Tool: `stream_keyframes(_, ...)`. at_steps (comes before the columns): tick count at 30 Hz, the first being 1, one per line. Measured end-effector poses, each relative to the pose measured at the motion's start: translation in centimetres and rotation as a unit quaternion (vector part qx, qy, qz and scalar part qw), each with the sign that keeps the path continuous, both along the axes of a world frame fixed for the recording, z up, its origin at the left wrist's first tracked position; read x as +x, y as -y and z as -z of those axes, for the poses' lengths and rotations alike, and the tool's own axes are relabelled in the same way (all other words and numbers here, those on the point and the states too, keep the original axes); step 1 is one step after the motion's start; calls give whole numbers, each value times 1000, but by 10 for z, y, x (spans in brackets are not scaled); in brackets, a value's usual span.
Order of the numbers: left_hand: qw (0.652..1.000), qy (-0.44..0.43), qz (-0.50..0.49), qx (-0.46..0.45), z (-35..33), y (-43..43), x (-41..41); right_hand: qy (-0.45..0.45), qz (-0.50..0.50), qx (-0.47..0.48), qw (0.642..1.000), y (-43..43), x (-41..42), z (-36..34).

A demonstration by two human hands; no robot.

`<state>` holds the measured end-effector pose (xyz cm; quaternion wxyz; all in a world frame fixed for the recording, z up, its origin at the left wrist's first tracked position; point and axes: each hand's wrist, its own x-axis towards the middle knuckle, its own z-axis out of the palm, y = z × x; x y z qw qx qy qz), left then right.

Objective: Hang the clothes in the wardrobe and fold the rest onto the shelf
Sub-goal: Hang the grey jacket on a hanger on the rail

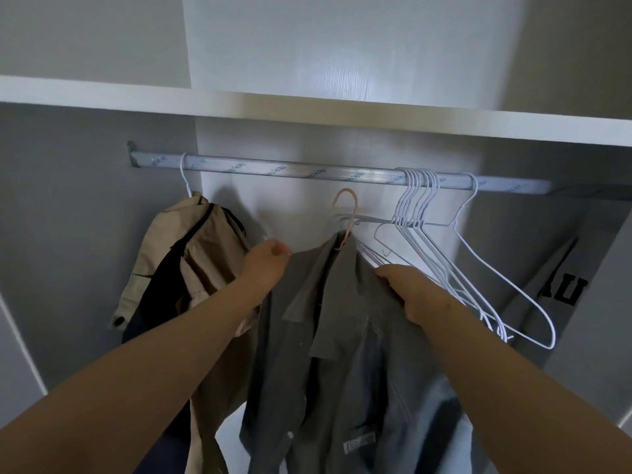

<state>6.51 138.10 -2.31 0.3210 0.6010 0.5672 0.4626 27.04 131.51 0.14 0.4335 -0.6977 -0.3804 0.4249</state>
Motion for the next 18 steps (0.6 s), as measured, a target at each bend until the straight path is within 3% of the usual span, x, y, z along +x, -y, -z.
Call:
stream_keyframes(4,999,19,17,-23,-3,3,-4,-32,-13,17,999,-8,-13,-11)
stream_keyframes(6,996,46,57,-46,-4,10,1,-49,-11,19,999,-12,-20,-15)
stream_keyframes(10,985,18,153,-80,-4,20,11,-64,-11,29,997,-16,-34,-20)
stream_keyframes(18,997,55,38,-35,-18,5,-25,-148,-40,64,986,-32,-70,-29)
